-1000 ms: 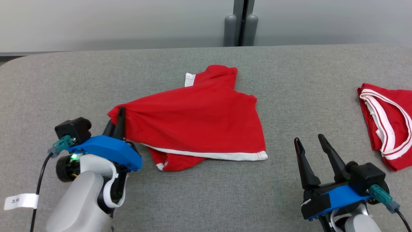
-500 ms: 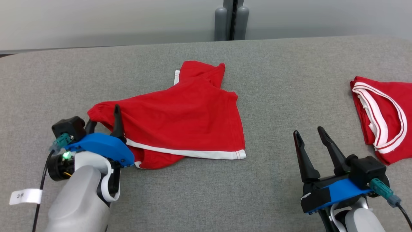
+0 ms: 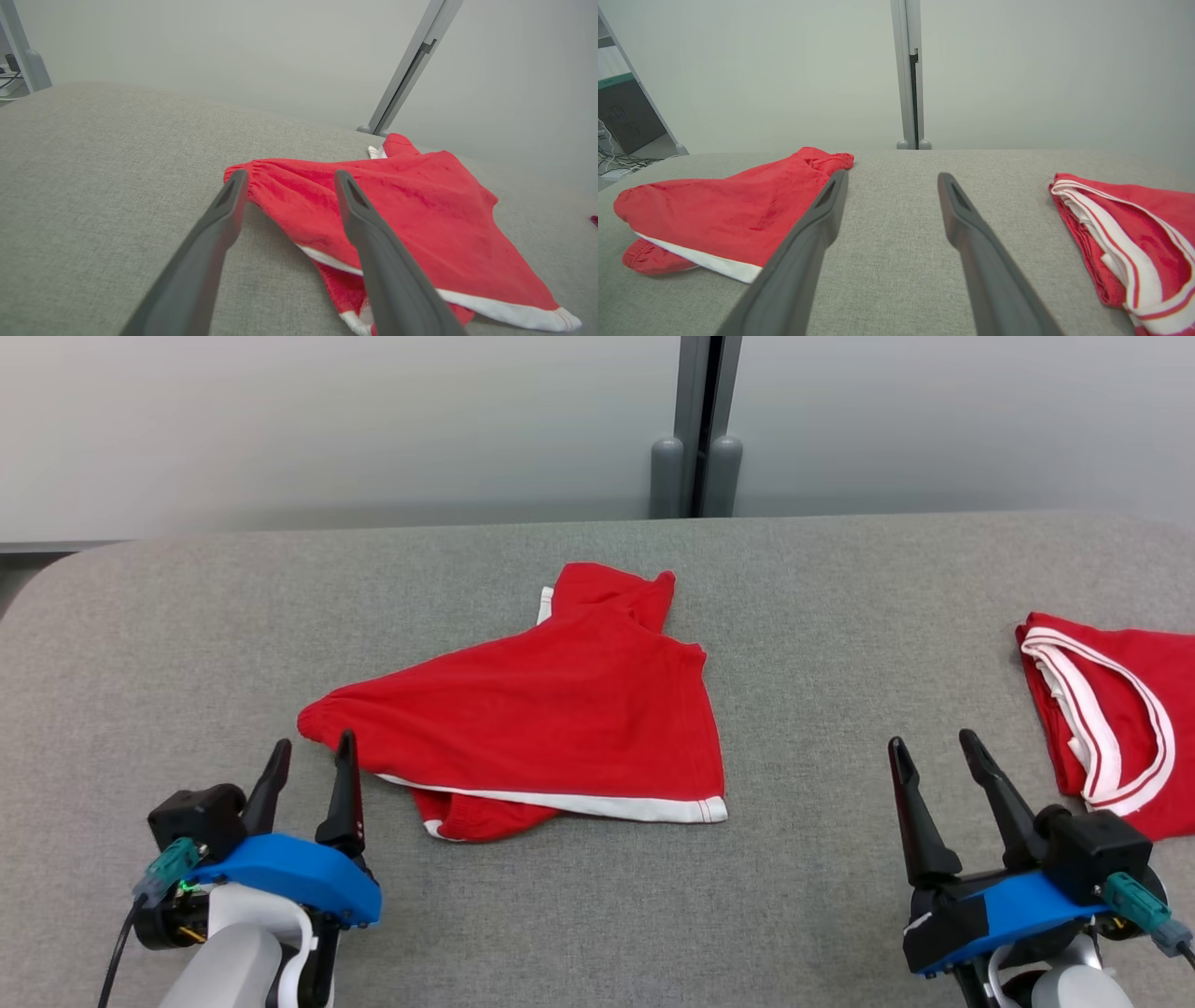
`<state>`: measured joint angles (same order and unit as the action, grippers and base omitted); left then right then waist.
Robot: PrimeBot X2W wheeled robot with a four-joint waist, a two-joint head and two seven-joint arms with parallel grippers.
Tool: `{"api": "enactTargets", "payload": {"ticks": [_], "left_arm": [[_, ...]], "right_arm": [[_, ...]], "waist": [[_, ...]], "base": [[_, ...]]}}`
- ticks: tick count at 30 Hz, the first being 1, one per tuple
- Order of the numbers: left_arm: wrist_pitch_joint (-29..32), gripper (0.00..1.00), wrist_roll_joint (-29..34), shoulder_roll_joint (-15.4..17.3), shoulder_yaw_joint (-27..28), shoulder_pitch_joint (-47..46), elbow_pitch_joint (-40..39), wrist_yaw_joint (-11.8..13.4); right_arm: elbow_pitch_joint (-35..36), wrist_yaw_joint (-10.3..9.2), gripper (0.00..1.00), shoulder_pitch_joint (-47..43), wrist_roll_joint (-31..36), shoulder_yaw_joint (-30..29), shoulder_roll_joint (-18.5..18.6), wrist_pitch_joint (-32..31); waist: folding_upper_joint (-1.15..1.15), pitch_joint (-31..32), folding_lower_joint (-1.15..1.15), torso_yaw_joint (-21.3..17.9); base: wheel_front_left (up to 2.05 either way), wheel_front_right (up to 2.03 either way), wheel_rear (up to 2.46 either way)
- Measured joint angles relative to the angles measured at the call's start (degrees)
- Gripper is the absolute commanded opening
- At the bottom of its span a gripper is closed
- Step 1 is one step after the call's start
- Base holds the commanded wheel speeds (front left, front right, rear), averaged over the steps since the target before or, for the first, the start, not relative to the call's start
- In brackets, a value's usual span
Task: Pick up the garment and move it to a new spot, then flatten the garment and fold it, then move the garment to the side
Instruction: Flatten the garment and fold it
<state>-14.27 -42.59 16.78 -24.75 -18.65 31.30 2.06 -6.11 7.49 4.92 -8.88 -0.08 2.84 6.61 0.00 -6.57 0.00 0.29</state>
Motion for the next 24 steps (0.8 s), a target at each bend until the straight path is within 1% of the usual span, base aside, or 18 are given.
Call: {"api": "enactTargets", "payload": {"ticks": [5, 8, 11, 14, 18, 21, 24], "left_arm": [[-0.6, 1.00, 3.5, 2.0, 1.7, 2.8, -6.2, 0.8], [-0.7, 1.00, 7.7, 2.5, 4.4, 4.3, -12.1, 1.0], [-0.7, 1.00, 12.2, 2.2, 7.3, 6.8, -16.3, 0.6], [-0.7, 1.00, 15.1, 1.2, 9.5, 9.5, -17.5, -0.2], [-0.7, 1.00, 16.7, -0.5, 11.4, 11.3, -17.6, -1.6], [-0.7, 1.00, 17.5, -1.4, 12.7, 11.5, -17.1, -2.6], [-0.7, 1.00, 18.4, -2.6, 13.5, 11.5, -16.7, -3.3]], "right_arm": [[0.1, 0.00, 1.00, -0.9, -0.3, 0.3, 0.0, -0.6], [0.0, 0.00, 1.00, -1.5, -0.5, 0.3, 0.0, -1.0], [-0.4, 0.00, 1.00, -1.7, -0.7, 0.2, 0.0, -1.1], [-0.8, 0.00, 1.00, -1.8, -0.7, 0.0, 0.0, -1.5], [-1.6, 0.00, 1.00, -1.9, -0.9, 0.5, 0.0, -2.4], [-2.9, 0.00, 1.00, -1.2, -1.3, 2.7, 0.0, -4.4], [-5.9, 0.00, 1.00, 1.9, -2.5, 5.5, 0.0, -7.3]], "waist": [[0.00, 1.5, 0.00, 0.6], [0.00, 2.1, 0.00, 0.8], [0.00, 2.6, 0.00, 0.9], [0.00, 2.8, 0.00, 0.9], [0.00, 2.7, 0.00, 1.2], [0.00, 2.2, 0.00, 1.5], [0.00, 1.6, 0.00, 1.8]], "base": [[0.00, 0.00, 0.00], [0.00, 0.00, 0.00], [0.00, 0.00, 0.00], [0.00, 0.00, 0.00], [0.00, 0.00, 0.00], [0.00, 0.00, 0.00], [0.00, 0.00, 0.00]]}}
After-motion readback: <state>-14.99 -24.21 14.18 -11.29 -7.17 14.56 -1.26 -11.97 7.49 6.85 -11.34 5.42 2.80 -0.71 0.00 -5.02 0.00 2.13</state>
